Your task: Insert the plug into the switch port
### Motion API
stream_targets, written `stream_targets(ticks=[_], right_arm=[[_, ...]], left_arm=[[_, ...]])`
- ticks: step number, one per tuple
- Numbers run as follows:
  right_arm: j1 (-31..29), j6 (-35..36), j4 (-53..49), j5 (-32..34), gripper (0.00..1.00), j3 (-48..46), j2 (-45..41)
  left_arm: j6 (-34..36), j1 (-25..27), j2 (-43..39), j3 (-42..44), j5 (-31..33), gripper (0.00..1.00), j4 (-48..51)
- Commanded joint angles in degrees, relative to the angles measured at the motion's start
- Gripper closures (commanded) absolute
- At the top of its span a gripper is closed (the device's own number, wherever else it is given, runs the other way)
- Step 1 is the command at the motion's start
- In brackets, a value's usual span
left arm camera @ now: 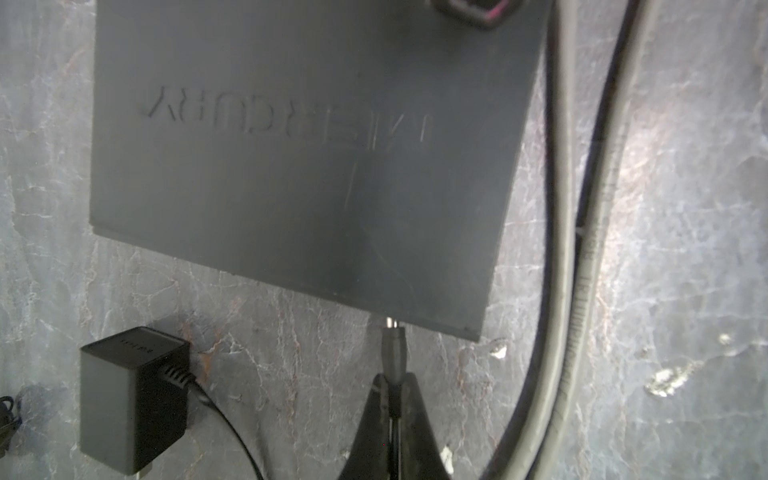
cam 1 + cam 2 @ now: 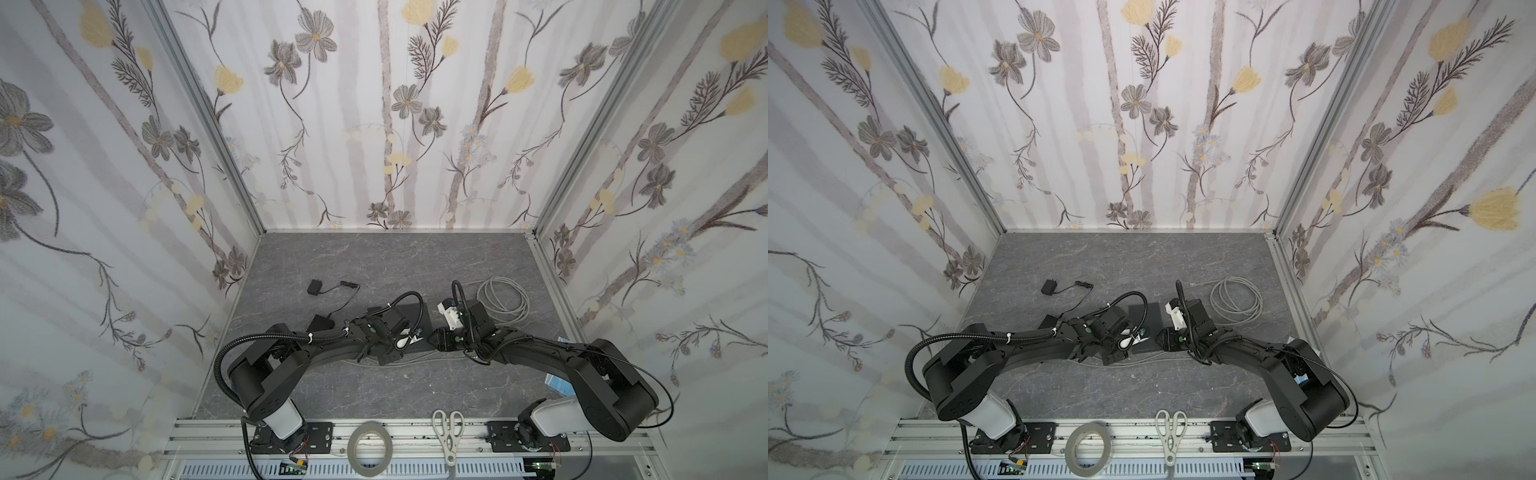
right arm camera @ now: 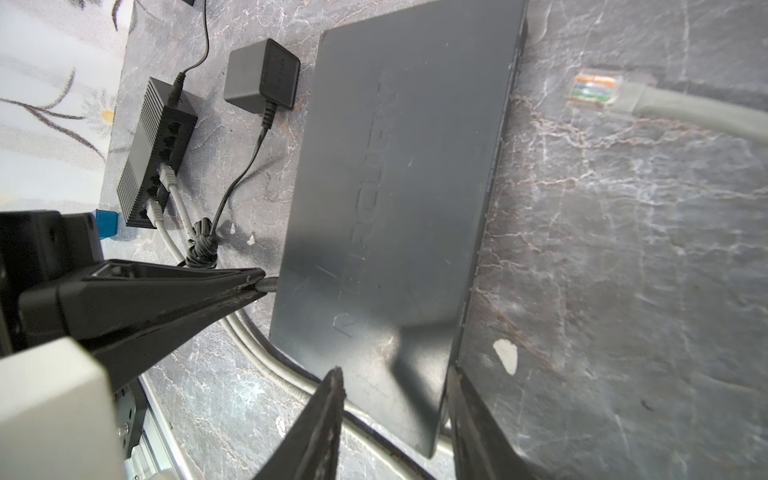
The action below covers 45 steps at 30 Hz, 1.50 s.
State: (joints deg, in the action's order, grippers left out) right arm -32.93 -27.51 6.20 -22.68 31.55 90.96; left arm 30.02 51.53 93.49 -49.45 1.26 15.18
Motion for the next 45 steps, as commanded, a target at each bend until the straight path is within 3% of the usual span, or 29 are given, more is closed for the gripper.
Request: stream_targets(ticks=[1,45], right_arm=[[-0.19,0.00,4.88,-4.59,0.58,-0.07,0.10],[-1.99,0.39,8.09,-9.06,0.61,0.01,2.64]], left_arm=[[0.65,-0.04,0.79,-1.09,-1.87,1.00,-1.48],[1.31,0.97,5.69,-8.27,-3.21,1.00,0.05]])
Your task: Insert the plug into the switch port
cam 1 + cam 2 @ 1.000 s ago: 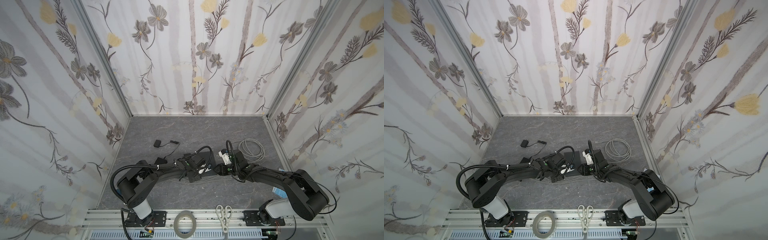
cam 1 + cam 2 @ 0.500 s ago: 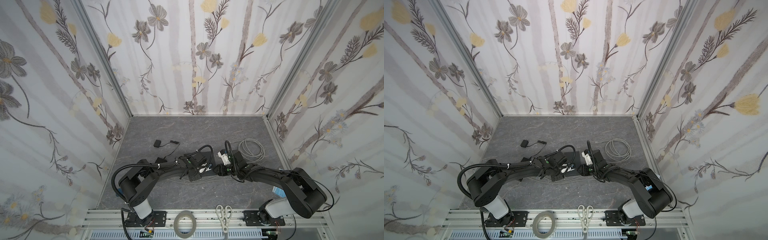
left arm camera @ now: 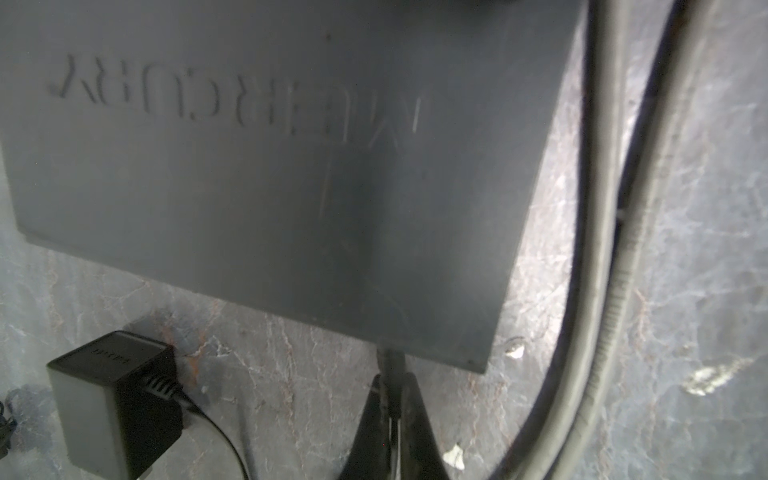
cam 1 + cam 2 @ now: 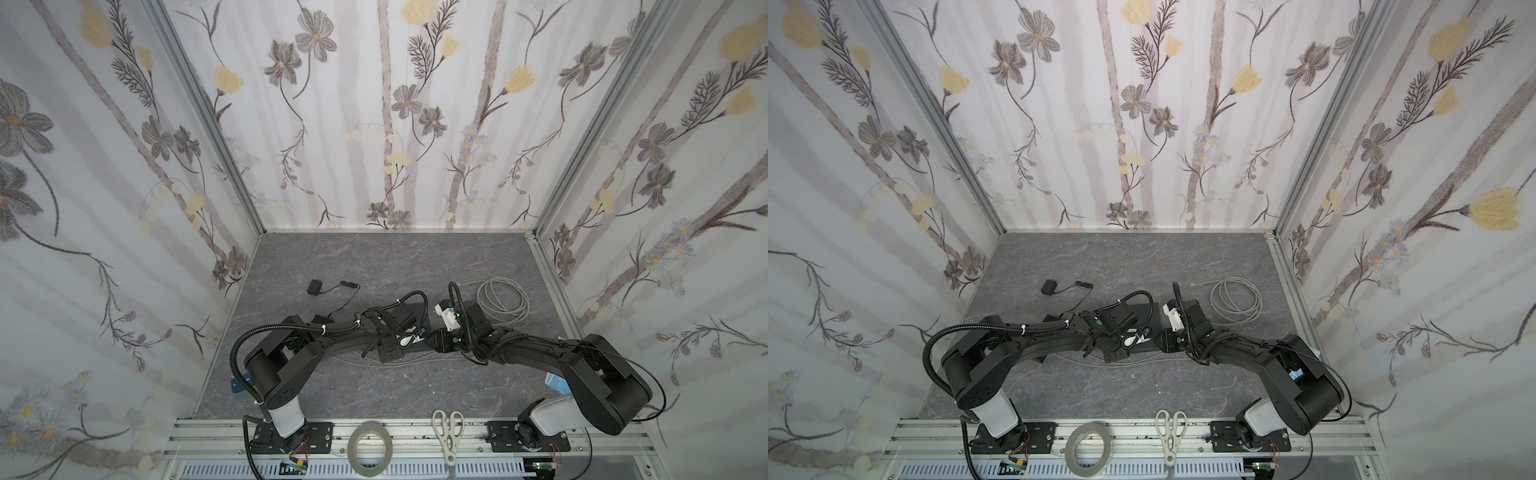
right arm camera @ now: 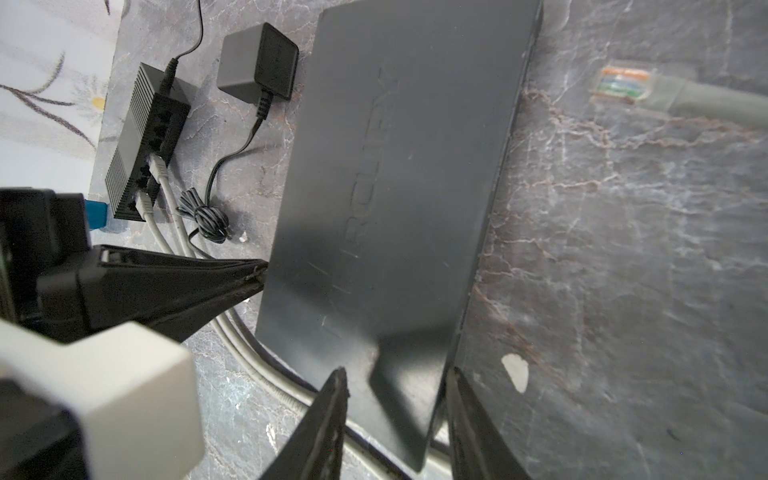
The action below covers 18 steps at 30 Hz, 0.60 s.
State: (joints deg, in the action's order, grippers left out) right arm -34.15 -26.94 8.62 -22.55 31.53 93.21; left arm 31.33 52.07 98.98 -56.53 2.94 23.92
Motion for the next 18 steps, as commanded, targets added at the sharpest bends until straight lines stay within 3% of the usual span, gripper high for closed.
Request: stream_targets(ticks=[1,18], right_arm=[[-0.91,0.13,5.47,-8.95,0.60,0.02,0.39],[-2.05,0.40,6.70,-10.13,0.61,-0.12,0.66]], left_arm=[[0.08,0.35,0.19,-1.41,-4.87,1.00,-8.56],[0.34,0.92,2.87,-5.14,-5.48,1.00,-7.98]])
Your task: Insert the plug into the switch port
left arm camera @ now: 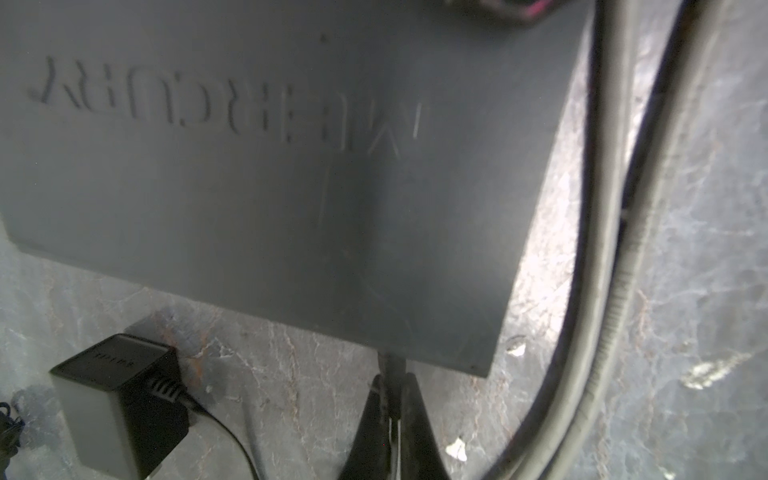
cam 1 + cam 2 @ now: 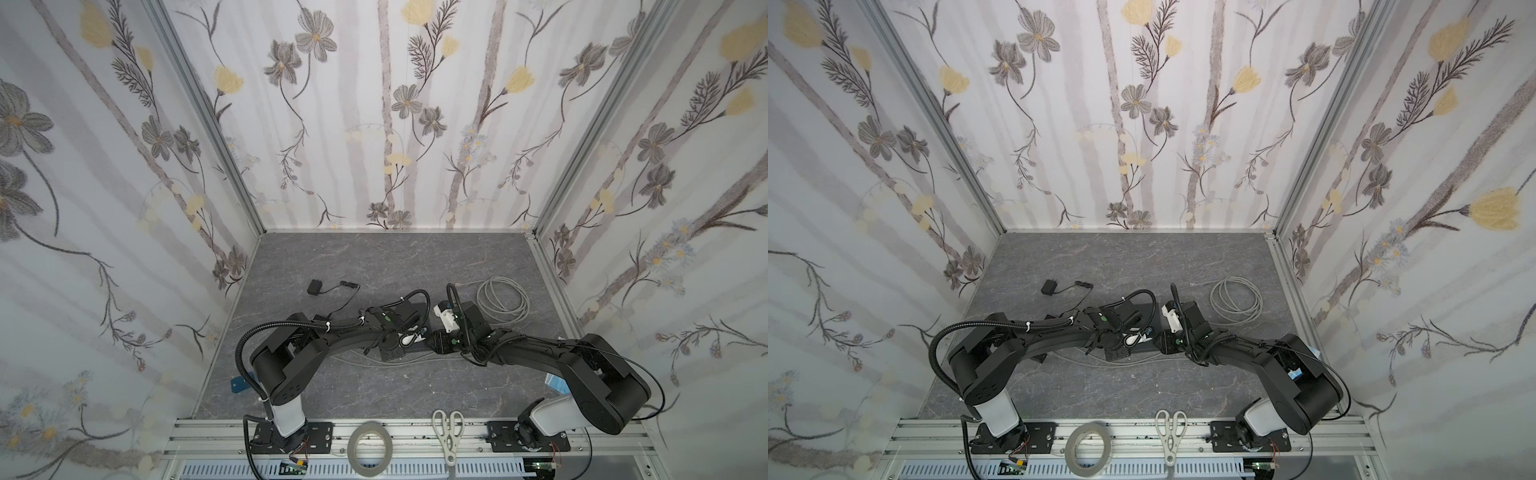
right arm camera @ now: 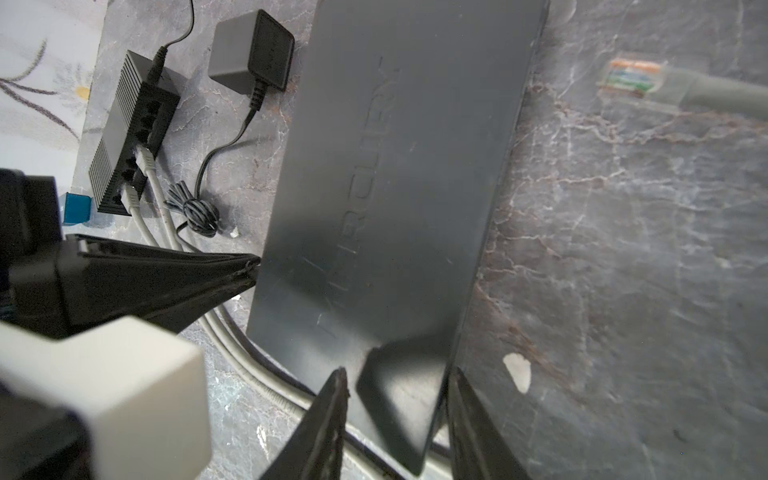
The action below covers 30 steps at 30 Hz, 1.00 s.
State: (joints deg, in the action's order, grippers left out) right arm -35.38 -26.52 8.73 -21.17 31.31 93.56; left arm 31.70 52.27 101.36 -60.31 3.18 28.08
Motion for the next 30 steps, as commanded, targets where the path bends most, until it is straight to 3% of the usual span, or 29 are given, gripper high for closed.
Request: stream_targets(ticks=[1,30], right_arm=[[-0.91,0.02,6.69,-11.60,0.61,0.12,0.39],[-3.14,0.51,8.17,-12.14,0.68,0.57,2.15]], left_arm=[[0.02,0.81,0.66,-1.59,-5.69,1.00,-12.12],[-0.98,1.73,2.48,-5.59,-7.37,1.00,-13.44]])
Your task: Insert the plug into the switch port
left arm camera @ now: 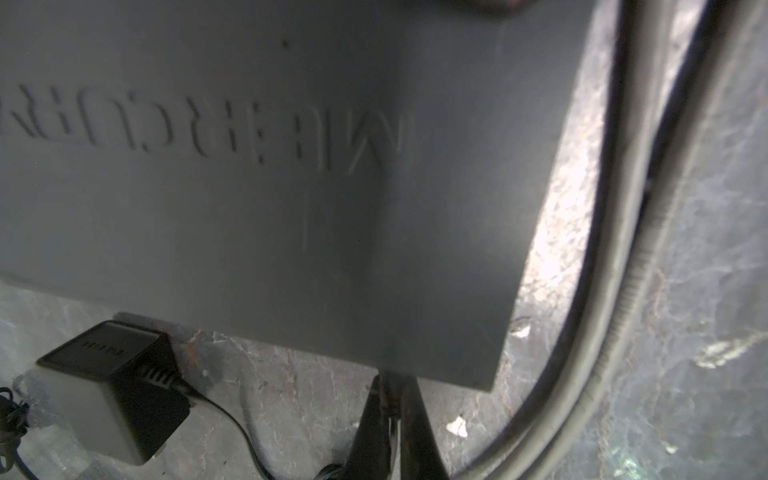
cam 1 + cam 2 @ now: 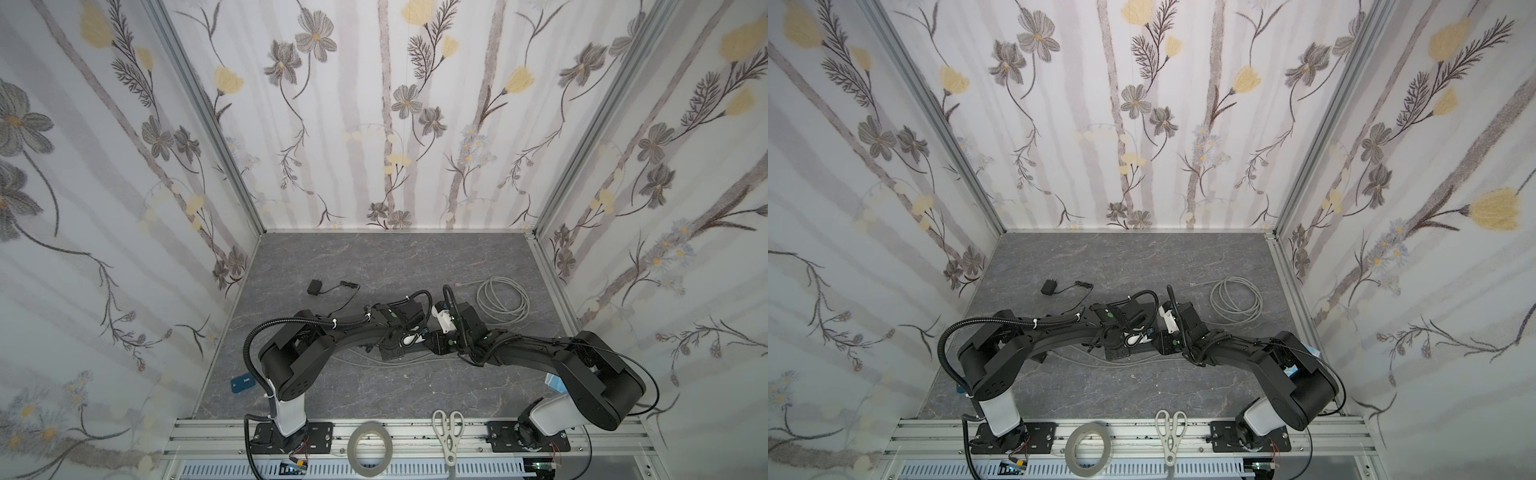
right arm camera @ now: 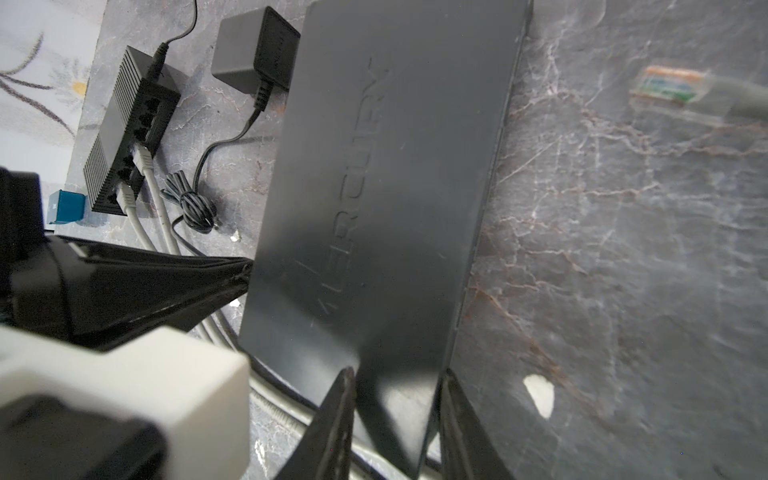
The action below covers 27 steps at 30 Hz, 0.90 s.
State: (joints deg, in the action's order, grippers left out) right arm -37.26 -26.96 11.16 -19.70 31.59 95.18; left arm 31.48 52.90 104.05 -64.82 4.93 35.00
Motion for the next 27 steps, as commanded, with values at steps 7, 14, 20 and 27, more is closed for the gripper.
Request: stream_targets(ticks=[7,14,20,27], right_arm=[[-1.55,0.53,6.58,-13.80,0.68,0.00,0.75],[-2.12,-0.13,7.46,-14.28,0.68,-0.30,0.52],[-2.12,-1.06,9.38,-15.13,0.68,-0.74,0.76],[-2.15,-0.49,8.43,-14.66,0.68,-0.50,0.47]], left_arm=[[-1.91,1.06,-0.96,-1.80,-10.83,1.00,-22.03],[-2.97,1.06,0.62,-2.68,-11.50,1.00,-23.79],[-4.14,0.98,0.32,-2.75,-12.89,1.00,-25.48],[-3.98,0.57,0.47,-3.21,-12.90,1.00,-24.94]])
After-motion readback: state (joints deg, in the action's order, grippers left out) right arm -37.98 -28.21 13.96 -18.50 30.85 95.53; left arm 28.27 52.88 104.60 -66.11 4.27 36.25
